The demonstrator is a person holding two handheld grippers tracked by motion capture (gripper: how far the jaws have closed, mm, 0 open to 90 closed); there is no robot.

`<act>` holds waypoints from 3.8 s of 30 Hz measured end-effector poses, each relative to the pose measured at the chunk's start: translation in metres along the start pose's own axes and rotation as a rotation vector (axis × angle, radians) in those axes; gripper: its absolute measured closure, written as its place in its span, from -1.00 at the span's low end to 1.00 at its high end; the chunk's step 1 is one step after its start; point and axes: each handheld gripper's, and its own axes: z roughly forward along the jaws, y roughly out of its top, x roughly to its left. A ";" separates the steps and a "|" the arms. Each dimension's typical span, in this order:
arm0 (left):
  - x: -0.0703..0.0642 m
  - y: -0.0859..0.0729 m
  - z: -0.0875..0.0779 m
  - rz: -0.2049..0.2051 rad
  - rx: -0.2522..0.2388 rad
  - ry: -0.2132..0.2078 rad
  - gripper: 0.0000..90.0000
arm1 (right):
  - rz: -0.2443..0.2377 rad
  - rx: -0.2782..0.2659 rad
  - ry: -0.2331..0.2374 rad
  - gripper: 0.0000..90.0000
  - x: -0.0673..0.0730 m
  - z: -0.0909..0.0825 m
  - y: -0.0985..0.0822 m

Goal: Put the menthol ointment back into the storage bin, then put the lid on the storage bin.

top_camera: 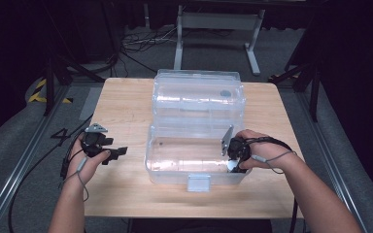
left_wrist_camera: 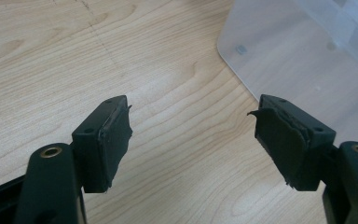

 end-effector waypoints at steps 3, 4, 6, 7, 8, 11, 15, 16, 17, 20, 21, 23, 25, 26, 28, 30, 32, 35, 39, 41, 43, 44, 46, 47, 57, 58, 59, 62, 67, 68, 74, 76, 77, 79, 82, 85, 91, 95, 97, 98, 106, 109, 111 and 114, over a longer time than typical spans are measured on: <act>0.000 0.000 0.000 0.003 -0.002 0.003 -0.39 | 0.000 0.017 -0.003 0.12 0.000 0.000 0.001; 0.000 0.000 0.000 0.003 -0.002 0.003 -0.39 | -0.003 0.020 -0.003 0.12 0.000 0.000 0.001; 0.000 0.000 0.000 0.004 -0.002 0.002 -0.39 | -0.009 0.021 -0.003 0.13 0.001 0.001 0.001; 0.001 0.000 0.000 0.004 -0.002 0.002 -0.39 | -0.009 0.021 -0.002 0.13 0.001 0.001 0.001; 0.001 0.000 0.000 0.004 -0.002 0.002 -0.39 | -0.012 0.018 -0.003 0.13 0.000 0.001 0.001; 0.000 0.000 0.000 0.001 0.000 0.000 -0.39 | -0.005 0.027 0.002 0.12 0.000 0.000 0.001; 0.000 0.000 0.000 0.004 -0.002 0.000 -0.39 | -0.004 0.036 0.011 0.12 0.000 0.001 0.001; 0.001 0.000 -0.001 0.003 -0.003 0.000 -0.39 | -0.002 0.039 0.015 0.12 -0.001 0.001 0.001; 0.001 0.000 -0.001 0.002 -0.001 -0.003 -0.39 | 0.000 0.039 0.018 0.12 -0.001 0.001 0.001; 0.001 0.000 -0.001 0.007 -0.001 0.000 -0.39 | 0.009 0.047 0.032 0.11 -0.002 0.000 0.000; 0.001 0.000 -0.001 0.007 -0.002 -0.001 -0.39 | 0.013 0.041 0.035 0.10 -0.002 0.000 -0.001; 0.001 0.000 -0.001 0.003 -0.003 -0.001 -0.39 | 0.014 0.039 0.038 0.10 -0.002 0.000 -0.001; 0.001 0.000 0.000 0.002 -0.003 -0.001 -0.39 | 0.015 0.037 0.040 0.11 -0.002 0.000 -0.001; 0.001 0.000 0.000 0.003 -0.002 -0.001 -0.40 | 0.015 0.034 0.038 0.10 -0.002 0.000 -0.002; 0.001 0.000 -0.001 0.004 0.001 -0.003 -0.39 | 0.014 0.033 0.037 0.10 -0.002 0.000 -0.002; 0.001 0.000 -0.001 0.003 0.002 -0.002 -0.39 | 0.026 0.006 0.037 0.07 -0.002 -0.002 -0.002; 0.000 0.000 0.000 -0.001 -0.004 -0.006 -0.39 | 0.036 -0.012 0.039 0.05 -0.002 -0.005 -0.003; 0.000 0.001 -0.001 0.010 -0.003 -0.003 -0.39 | 0.039 -0.053 0.029 0.06 -0.002 -0.010 -0.005; -0.001 0.001 -0.001 0.006 -0.007 -0.011 -0.39 | 0.061 -0.127 0.008 0.08 -0.001 -0.022 -0.010; -0.002 0.002 -0.002 0.005 -0.007 -0.019 -0.39 | 0.064 -0.162 0.000 0.10 -0.001 -0.028 -0.012; -0.003 0.002 -0.002 0.006 -0.011 -0.027 -0.39 | 0.071 -0.189 -0.004 0.10 -0.001 -0.033 -0.014; -0.004 0.003 -0.002 0.004 -0.014 -0.028 -0.38 | 0.075 -0.200 -0.008 0.11 -0.001 -0.035 -0.015; -0.006 0.004 -0.002 0.008 -0.024 -0.047 -0.37 | 0.079 -0.239 -0.016 0.11 -0.001 -0.041 -0.018; -0.006 0.004 -0.002 0.008 -0.024 -0.047 -0.37 | 0.079 -0.239 -0.016 0.11 -0.001 -0.041 -0.018; -0.021 0.011 -0.003 0.063 -0.030 -0.115 -0.36 | 0.098 -0.357 -0.055 0.12 -0.002 -0.063 -0.022; -0.022 0.012 -0.003 0.074 -0.029 -0.119 -0.36 | 0.097 -0.367 -0.059 0.12 -0.003 -0.065 -0.022; -0.022 0.012 -0.003 0.074 -0.029 -0.119 -0.36 | 0.097 -0.367 -0.059 0.12 -0.003 -0.065 -0.022; -0.031 0.014 -0.006 0.096 -0.032 -0.147 -0.36 | 0.118 -0.402 -0.071 0.12 -0.004 -0.072 -0.022; -0.042 0.014 -0.014 0.131 -0.051 -0.177 -0.36 | 0.149 -0.450 -0.095 0.13 -0.008 -0.081 -0.022; -0.044 0.014 -0.015 0.136 -0.054 -0.178 -0.35 | 0.152 -0.454 -0.098 0.13 -0.009 -0.082 -0.022; -0.057 0.013 -0.021 0.157 -0.064 -0.216 -0.33 | 0.176 -0.494 -0.125 0.13 -0.014 -0.093 -0.022; -0.061 0.014 -0.022 0.174 -0.070 -0.234 -0.32 | 0.191 -0.508 -0.135 0.14 -0.016 -0.096 -0.021; -0.064 0.014 -0.023 0.177 -0.070 -0.247 -0.30 | 0.202 -0.517 -0.147 0.15 -0.019 -0.098 -0.021; -0.070 0.015 -0.023 0.197 -0.076 -0.271 -0.30 | 0.210 -0.522 -0.152 0.15 -0.020 -0.099 -0.021; -0.077 0.016 -0.023 0.218 -0.082 -0.289 -0.28 | 0.228 -0.541 -0.165 0.16 -0.023 -0.103 -0.021; -0.082 0.016 -0.023 0.231 -0.081 -0.305 -0.28 | 0.232 -0.558 -0.172 0.17 -0.025 -0.106 -0.021; -0.092 0.017 -0.018 0.258 -0.075 -0.342 -0.28 | 0.247 -0.600 -0.197 0.17 -0.030 -0.111 -0.018; -0.097 0.017 -0.012 0.285 -0.064 -0.372 -0.25 | 0.269 -0.622 -0.217 0.17 -0.033 -0.113 -0.017; -0.100 0.018 -0.008 0.298 -0.052 -0.387 -0.23 | 0.277 -0.637 -0.226 0.17 -0.036 -0.113 -0.016; -0.101 0.017 -0.007 0.295 -0.051 -0.390 -0.23 | 0.283 -0.642 -0.230 0.17 -0.037 -0.114 -0.016; -0.106 0.016 0.005 0.317 -0.028 -0.425 -0.15 | 0.306 -0.671 -0.259 0.17 -0.047 -0.116 -0.013; -0.106 0.016 0.007 0.318 -0.025 -0.430 -0.13 | 0.306 -0.690 -0.279 0.13 -0.050 -0.117 -0.010; -0.108 0.015 0.010 0.319 -0.018 -0.438 -0.12 | 0.311 -0.708 -0.279 0.13 -0.054 -0.116 -0.007; -0.109 0.015 0.013 0.327 -0.006 -0.442 -0.10 | 0.314 -0.721 -0.274 0.15 -0.058 -0.115 -0.003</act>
